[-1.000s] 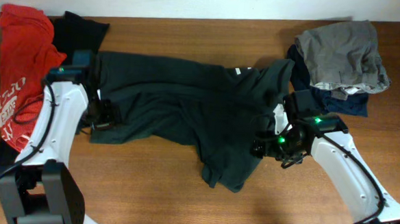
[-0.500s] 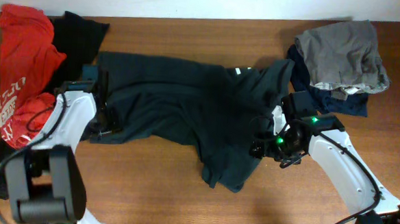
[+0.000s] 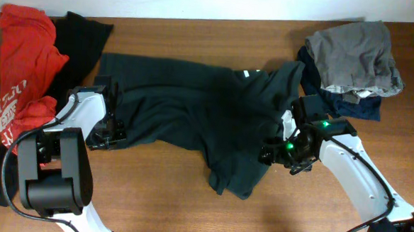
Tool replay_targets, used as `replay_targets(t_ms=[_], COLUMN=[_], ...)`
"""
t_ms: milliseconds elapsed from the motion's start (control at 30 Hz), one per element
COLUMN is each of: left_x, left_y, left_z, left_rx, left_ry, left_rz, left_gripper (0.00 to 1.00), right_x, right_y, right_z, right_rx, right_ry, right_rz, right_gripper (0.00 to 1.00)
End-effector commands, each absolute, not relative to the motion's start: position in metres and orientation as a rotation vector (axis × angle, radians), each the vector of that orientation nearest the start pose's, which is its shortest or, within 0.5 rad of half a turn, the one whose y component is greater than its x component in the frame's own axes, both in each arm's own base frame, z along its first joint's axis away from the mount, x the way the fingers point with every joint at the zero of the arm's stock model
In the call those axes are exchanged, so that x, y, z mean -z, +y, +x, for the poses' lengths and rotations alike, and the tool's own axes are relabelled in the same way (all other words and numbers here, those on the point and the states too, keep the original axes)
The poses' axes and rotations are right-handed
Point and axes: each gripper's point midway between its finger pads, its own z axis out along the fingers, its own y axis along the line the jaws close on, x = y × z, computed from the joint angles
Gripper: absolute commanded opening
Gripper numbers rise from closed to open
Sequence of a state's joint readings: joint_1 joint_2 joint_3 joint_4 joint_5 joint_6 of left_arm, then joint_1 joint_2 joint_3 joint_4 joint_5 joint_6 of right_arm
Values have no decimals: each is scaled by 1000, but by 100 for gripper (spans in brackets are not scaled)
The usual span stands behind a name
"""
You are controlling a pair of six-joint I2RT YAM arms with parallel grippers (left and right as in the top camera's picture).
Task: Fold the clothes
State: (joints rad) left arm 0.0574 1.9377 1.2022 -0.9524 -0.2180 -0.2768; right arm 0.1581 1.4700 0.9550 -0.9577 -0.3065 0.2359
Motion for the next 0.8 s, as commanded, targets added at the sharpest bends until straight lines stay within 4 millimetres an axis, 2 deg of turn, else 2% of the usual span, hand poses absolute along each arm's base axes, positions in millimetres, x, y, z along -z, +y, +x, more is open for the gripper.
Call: replay_targets(t_ms=[0,133,267,400,567,767], left_x=[3,-7,-11,-10,-10,-10], left_y=[57,58,58,58,58,58], left_z=[302,316,326,331,334,338], left_rx=[-400,-389,-377,-369,-363,-353], left_ry=[3181,3146,3114,3096,3082,3067], left_rz=[-528,-529,-530,-530,-531,-530], left_gripper=[1,1,1,1,1,1], right_x=[-70,-70,-66,-54,-30,-11], right_y=[98,105,125,141,137,139], right_z=[237,223,214,204,187,183], right_rx=[-543,-562,-568,-528,-372,-404], right_ry=[3105,3155,3175,3191,3222,3197], right_rz=[105,78,41,93,240,240], right_gripper=[81,80,77,65,60,58])
